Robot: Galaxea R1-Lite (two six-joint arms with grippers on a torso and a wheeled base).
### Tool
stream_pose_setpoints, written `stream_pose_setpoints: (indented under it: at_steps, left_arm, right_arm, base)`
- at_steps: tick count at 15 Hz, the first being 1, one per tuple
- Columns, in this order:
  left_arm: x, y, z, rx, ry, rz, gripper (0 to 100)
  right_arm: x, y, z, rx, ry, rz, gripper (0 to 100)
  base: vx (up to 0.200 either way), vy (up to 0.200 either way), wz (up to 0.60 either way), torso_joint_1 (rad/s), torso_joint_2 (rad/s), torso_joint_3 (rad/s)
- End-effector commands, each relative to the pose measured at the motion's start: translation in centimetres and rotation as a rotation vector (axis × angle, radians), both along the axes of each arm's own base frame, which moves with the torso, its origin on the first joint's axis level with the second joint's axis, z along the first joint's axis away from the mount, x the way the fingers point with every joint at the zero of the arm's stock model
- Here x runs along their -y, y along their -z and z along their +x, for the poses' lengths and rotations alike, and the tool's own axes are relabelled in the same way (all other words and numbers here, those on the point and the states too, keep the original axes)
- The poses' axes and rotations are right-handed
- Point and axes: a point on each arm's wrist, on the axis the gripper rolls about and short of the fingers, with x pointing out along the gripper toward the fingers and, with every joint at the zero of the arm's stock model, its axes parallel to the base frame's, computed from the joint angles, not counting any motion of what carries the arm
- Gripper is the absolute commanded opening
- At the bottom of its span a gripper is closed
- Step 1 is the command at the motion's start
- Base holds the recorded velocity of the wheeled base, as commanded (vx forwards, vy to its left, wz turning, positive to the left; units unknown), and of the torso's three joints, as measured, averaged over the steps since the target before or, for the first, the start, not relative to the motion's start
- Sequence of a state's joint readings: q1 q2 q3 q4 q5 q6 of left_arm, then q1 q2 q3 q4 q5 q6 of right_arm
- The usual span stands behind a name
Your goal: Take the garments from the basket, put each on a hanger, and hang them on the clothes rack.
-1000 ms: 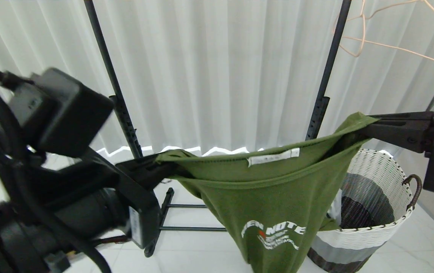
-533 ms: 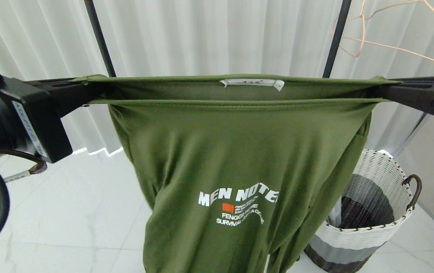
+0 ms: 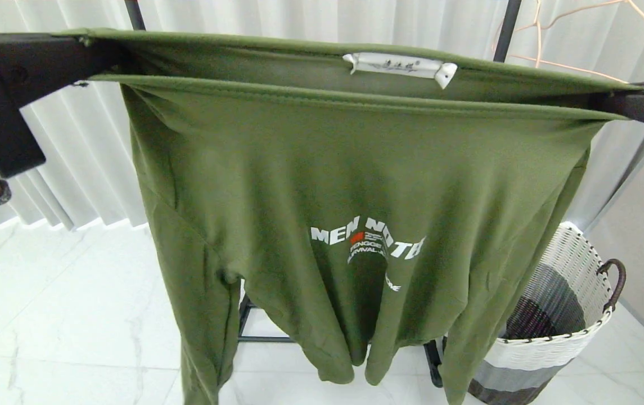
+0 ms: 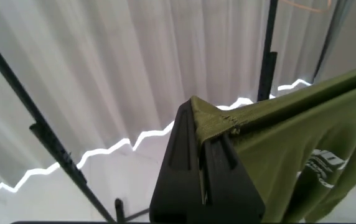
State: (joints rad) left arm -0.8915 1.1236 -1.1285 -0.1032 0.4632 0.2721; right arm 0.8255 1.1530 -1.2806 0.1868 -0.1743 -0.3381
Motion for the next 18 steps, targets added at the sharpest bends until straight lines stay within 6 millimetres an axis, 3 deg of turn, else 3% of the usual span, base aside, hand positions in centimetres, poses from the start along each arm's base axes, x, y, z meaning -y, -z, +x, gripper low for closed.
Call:
stream_pose_setpoints:
  at_steps: [1, 3, 5, 9, 11, 14, 16, 18]
  left_arm:
    - [1.2, -0.6, 0.0, 0.008, 0.029, 0.004, 0]
    - [2.7, -1.2, 0.8, 0.005, 0.028, -0.002, 0]
    - [4.1, -2.1, 1.7, 0.009, 0.029, -0.016, 0]
    - [7.0, -3.5, 4.2, 0.033, 0.007, -0.048, 0]
    - [6.5, -3.4, 4.8, 0.030, -0.039, -0.043, 0]
    - [5.2, -3.4, 3.8, -0.022, -0.036, -0.039, 0]
    - [3.5, -3.2, 2.4, -0.096, -0.032, -0.032, 0]
    - [0.6, -2.5, -0.8, -0.222, 0.014, -0.001, 0]
  right_arm:
    - [1.9, -2.2, -1.9, -0.010, -0.007, -0.048, 0]
    - [3.6, -2.3, -3.7, -0.068, -0.046, -0.149, 0]
    - [3.9, -2.0, -4.8, -0.079, -0.123, -0.170, 0]
    - [2.6, -0.9, -6.2, -0.090, -0.338, -0.215, 0]
    - [2.6, -0.9, -6.3, -0.088, -0.357, -0.216, 0]
    - [2.5, -0.8, -6.1, -0.087, -0.317, -0.219, 0]
    - [2.1, -1.0, -5.5, -0.070, -0.227, -0.204, 0]
    - [0.5, -1.8, -4.0, -0.028, -0.135, -0.136, 0]
  base:
    - [0.000, 0.000, 0.00, 0.000, 0.00, 0.000]
    - [0.000, 0.000, 0.00, 0.000, 0.00, 0.000]
    - [0.000, 0.000, 0.00, 0.000, 0.00, 0.000]
    - [0.000, 0.000, 0.00, 0.000, 0.00, 0.000]
    - [0.000, 0.000, 0.00, 0.000, 0.00, 0.000]
    - [0.000, 0.000, 0.00, 0.000, 0.00, 0.000]
    - [0.000, 0.000, 0.00, 0.000, 0.00, 0.000]
    - [0.000, 0.000, 0.00, 0.000, 0.00, 0.000]
